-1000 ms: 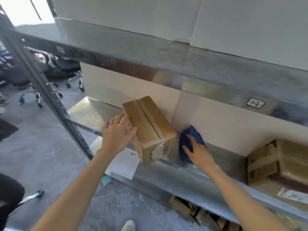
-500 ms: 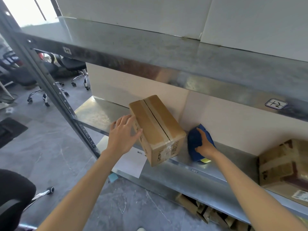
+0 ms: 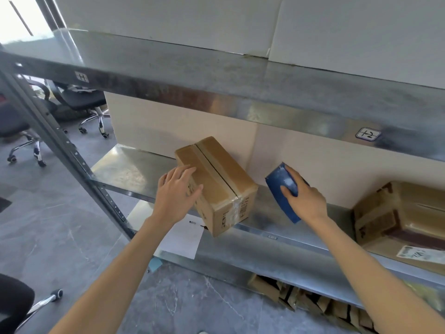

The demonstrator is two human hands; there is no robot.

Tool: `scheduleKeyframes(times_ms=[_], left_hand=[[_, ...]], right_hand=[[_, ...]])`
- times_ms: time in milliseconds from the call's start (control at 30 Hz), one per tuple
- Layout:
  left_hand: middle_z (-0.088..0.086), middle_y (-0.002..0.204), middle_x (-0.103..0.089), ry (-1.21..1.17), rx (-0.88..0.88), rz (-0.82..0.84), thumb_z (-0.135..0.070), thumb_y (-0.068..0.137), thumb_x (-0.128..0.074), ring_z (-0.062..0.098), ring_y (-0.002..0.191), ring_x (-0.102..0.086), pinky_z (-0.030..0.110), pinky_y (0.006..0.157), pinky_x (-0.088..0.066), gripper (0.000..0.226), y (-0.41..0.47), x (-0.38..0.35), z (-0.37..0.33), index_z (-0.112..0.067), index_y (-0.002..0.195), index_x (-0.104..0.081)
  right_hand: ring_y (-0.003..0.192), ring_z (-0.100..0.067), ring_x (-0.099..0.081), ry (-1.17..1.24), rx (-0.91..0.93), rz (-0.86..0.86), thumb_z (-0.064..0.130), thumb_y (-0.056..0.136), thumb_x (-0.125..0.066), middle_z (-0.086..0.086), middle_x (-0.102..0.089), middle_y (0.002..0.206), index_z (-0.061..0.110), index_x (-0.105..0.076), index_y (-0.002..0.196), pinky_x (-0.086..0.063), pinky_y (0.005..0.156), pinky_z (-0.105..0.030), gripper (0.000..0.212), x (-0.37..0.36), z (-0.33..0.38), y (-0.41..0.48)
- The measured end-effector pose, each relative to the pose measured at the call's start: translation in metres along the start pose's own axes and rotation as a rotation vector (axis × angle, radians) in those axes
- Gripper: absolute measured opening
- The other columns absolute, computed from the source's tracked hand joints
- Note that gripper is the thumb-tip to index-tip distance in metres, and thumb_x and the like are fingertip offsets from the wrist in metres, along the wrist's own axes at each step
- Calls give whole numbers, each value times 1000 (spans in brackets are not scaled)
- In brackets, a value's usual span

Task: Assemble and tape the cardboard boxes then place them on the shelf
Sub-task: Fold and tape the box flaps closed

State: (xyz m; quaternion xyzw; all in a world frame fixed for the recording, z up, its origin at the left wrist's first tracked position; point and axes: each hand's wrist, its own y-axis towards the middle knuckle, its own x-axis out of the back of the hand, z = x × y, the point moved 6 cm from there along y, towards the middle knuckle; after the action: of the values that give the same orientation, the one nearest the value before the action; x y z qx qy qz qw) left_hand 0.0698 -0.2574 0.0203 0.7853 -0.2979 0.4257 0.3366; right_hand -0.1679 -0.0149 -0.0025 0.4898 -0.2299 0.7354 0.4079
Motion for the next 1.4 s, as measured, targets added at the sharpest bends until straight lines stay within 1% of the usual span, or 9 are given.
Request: scheduleKeyframes(times_ms=[133, 300, 433, 533, 733, 900, 1033, 1200, 1400], left_hand=[[-1, 146, -49, -46, -32, -12, -39, 97, -57, 21, 138, -39, 40, 115, -26, 48, 2, 6, -11, -19, 140, -52], [-3, 147, -48, -124, -79, 29, -34, 98, -56, 18, 139, -37, 40, 114, -25, 43, 3, 11, -25, -21, 140, -53], [-5, 141, -53, -274, -123, 80, -30, 98, -58, 16, 131, -46, 45, 111, -37, 40, 4, 14, -37, -23, 137, -55], [-8, 135, -59, -358, -149, 95, -28, 97, -60, 11, 124, -53, 42, 105, -45, 40, 5, 18, -42, -25, 137, -57], [-7, 124, -65, -489, -170, 178, -15, 96, -63, 5, 114, -59, 32, 102, -48, 42, 3, 23, -45, -21, 137, -58], [-3, 124, -66, -532, -191, 309, 3, 96, -53, 7, 114, -60, 15, 92, -48, 45, -2, 20, -47, -17, 136, -59], [0, 118, -69, -573, -184, 343, 9, 95, -49, 9, 110, -62, 20, 91, -49, 39, -5, 18, -44, -10, 124, -66], [-12, 136, -55, -566, -189, 329, 9, 94, -52, -3, 125, -47, 2, 94, -35, 50, -5, 18, -41, -20, 133, -58], [-5, 100, -70, -621, -174, 351, 10, 91, -58, 1, 92, -64, 12, 82, -47, 28, -8, 14, -43, -14, 101, -67]], right_hand=[[59, -23, -48, -29, 130, -76, 43, 99, -47, -7, -67, 87, 51, -25, 144, -37, 56, -30, 51, 32, 21, -11], [54, -14, -47, -5, 294, -30, 48, 98, -47, -2, -64, 81, 53, -29, 134, -36, 56, -29, 41, 53, 52, -22], [61, -16, -59, 67, 399, 93, 57, 93, -47, 0, -68, 86, 64, -29, 128, -49, 59, -34, 40, 54, 76, -34], [68, -13, -61, 66, 466, 184, 68, 83, -55, 3, -69, 95, 71, -25, 128, -54, 67, -34, 54, 49, 95, -45], [66, 3, -51, -34, 635, 257, 54, 91, -58, 16, -62, 115, 65, -23, 135, -36, 60, -10, 57, 38, 119, -66], [61, 3, -47, -73, 722, 255, 52, 93, -58, 24, -54, 102, 60, -27, 138, -31, 59, -10, 55, 36, 135, -80], [58, 2, -47, -103, 760, 237, 54, 93, -56, 23, -53, 92, 61, -26, 139, -31, 56, -10, 56, 37, 139, -85], [62, 4, -49, -123, 799, 236, 51, 94, -58, 25, -39, 61, 57, -31, 142, -30, 52, -13, 55, 37, 141, -92], [53, -8, -39, -132, 826, 252, 52, 96, -52, 5, -42, 57, 58, -24, 144, -35, 59, -19, 56, 38, 137, -97]])
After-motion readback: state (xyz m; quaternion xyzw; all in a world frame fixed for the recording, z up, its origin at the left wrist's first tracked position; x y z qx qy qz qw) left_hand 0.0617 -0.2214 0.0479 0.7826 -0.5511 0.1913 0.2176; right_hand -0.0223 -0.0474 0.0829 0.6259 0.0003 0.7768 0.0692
